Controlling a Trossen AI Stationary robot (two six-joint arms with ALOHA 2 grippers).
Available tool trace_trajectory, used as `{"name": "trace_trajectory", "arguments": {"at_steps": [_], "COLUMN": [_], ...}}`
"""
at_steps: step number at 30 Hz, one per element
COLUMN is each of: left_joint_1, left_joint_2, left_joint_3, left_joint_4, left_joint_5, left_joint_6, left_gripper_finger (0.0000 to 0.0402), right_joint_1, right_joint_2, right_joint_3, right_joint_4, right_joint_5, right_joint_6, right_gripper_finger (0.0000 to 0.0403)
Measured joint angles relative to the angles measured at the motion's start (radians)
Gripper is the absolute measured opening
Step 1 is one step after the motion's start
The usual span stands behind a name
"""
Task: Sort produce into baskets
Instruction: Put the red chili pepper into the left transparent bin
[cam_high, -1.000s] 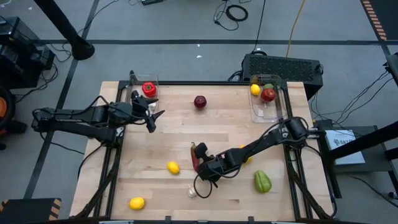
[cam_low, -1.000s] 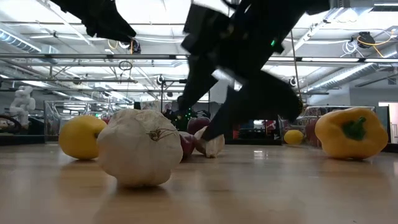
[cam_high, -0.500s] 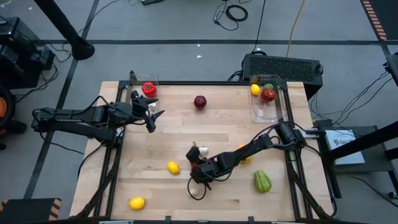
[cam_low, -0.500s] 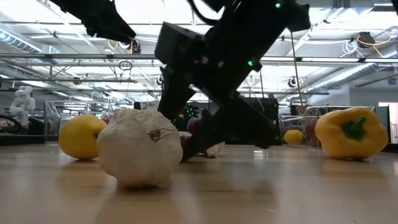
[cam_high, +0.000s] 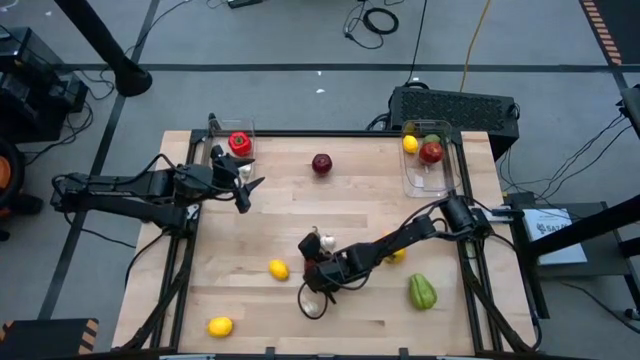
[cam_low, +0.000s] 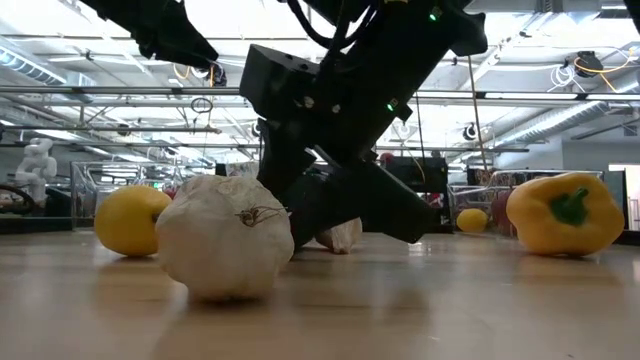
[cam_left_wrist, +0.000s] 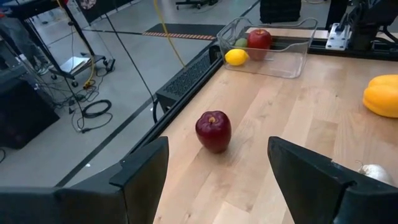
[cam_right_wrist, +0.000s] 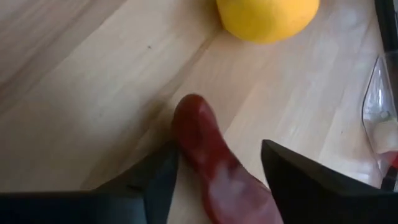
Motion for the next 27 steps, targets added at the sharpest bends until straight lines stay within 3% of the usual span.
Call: {"name": "trace_trajectory", "arguments": {"at_steps": [16, 27], "left_joint_1": [0.0, 0.0], "left_joint_2": [0.0, 0.0], "left_joint_3": [0.0, 0.0], "left_joint_4": [0.0, 0.0], "left_joint_5": [0.0, 0.0], "left_joint_6": [-0.004, -0.003], "left_gripper_finger": [0.0281, 0.0281], "right_joint_1": [-0.001, 0.0], "right_joint_2": [0.0, 0.0], "right_joint_3": [0.0, 0.003], "right_joint_4": [0.011, 0.011], "right_joint_5": [0.002, 0.004], "right_joint_6": [0.007, -0.006], "right_gripper_finger": [0.011, 0.0068]}}
